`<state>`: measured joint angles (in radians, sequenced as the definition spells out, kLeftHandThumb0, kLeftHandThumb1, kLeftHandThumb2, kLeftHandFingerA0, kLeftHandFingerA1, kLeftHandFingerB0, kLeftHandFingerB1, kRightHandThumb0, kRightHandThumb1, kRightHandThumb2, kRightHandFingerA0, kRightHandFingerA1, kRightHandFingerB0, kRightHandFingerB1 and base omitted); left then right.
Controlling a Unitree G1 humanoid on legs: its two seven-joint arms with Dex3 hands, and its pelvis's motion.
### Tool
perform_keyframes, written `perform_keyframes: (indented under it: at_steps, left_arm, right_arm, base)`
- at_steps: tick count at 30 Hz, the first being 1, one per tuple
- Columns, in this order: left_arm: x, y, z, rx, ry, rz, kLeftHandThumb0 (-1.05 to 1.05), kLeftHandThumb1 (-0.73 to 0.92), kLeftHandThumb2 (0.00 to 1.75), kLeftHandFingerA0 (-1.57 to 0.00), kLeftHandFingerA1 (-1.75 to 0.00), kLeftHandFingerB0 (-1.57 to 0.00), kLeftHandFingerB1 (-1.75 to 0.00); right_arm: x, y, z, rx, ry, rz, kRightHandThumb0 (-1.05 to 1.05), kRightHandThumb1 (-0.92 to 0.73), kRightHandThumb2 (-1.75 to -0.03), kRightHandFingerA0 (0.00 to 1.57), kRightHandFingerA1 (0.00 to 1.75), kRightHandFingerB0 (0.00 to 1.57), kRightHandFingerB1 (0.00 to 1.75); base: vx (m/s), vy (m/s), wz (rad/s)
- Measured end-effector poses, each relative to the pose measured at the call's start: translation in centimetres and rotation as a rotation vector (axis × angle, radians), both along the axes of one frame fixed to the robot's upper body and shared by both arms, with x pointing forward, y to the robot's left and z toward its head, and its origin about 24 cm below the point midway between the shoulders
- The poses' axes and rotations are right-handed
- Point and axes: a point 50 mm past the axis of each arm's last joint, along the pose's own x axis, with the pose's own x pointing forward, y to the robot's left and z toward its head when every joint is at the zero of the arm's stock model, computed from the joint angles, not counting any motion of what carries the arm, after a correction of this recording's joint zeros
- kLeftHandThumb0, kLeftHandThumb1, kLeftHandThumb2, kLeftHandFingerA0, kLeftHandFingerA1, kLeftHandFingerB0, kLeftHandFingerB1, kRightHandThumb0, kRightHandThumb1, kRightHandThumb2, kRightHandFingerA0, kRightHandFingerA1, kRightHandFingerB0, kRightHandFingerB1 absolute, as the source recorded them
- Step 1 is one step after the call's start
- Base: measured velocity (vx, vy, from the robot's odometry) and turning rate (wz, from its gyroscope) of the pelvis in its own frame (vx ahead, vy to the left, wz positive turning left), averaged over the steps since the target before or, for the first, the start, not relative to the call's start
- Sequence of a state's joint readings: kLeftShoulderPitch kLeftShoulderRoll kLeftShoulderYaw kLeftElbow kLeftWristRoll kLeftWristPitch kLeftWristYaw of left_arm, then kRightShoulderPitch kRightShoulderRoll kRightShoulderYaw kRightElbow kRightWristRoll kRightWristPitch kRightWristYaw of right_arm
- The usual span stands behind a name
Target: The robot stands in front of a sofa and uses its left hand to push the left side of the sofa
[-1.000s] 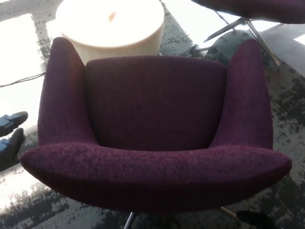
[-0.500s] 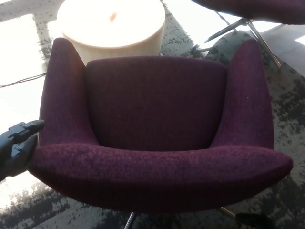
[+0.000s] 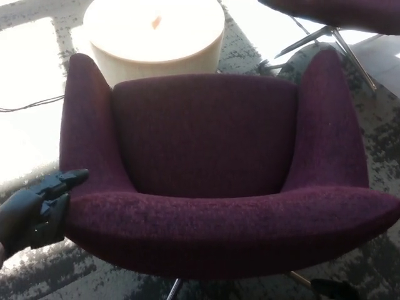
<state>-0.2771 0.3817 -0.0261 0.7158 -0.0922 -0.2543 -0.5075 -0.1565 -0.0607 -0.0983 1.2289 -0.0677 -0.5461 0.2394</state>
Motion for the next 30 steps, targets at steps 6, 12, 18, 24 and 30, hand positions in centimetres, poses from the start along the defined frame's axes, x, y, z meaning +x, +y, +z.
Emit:
perform_keyframes:
  at_steps: [6,12,18,24,30]
  left_arm:
    - [-0.6,-2.3,0.0,0.001,0.002,-0.091,-0.86,0.8,1.18,0.0,-0.27,-0.12,-0.21]
    - [-1.1,-4.8,0.0,-0.004,0.019,-0.194,-0.89,0.84,1.19,-0.05,-0.34,-0.14,-0.23]
    - [-1.8,-7.1,0.1,-0.007,0.019,-0.285,-0.86,0.83,1.18,-0.09,-0.33,-0.1,-0.26]
    - [-2.6,-10.1,0.2,-0.03,0.029,-0.381,-0.87,0.85,1.2,-0.07,-0.28,-0.1,-0.23]
    - [-3.2,-13.3,0.4,-0.047,0.033,-0.472,-0.87,0.85,1.21,0.0,-0.26,-0.12,-0.21]
  right_arm:
    - [0.0,0.0,0.0,0.004,0.001,-0.001,-0.59,-0.27,-1.11,0.08,0.74,0.0,0.68]
    - [0.0,-0.1,0.0,0.008,0.002,-0.005,-0.59,-0.29,-1.12,0.07,0.73,0.0,0.68]
    - [0.0,-0.1,0.0,0.007,0.003,-0.004,-0.6,-0.28,-1.12,0.08,0.74,0.0,0.69]
    - [0.0,0.0,0.0,0.002,0.004,0.005,-0.58,-0.3,-1.13,0.07,0.72,0.0,0.68]
    - [0.0,-0.1,0.0,-0.002,0.003,0.005,-0.56,-0.3,-1.12,0.11,0.74,0.04,0.69]
  base:
    - [0.0,0.0,0.0]
    - [0.0,0.0,0.0]
    - [0.0,0.0,0.0]
    - [0.0,0.0,0.0]
    - [0.0,0.0,0.0]
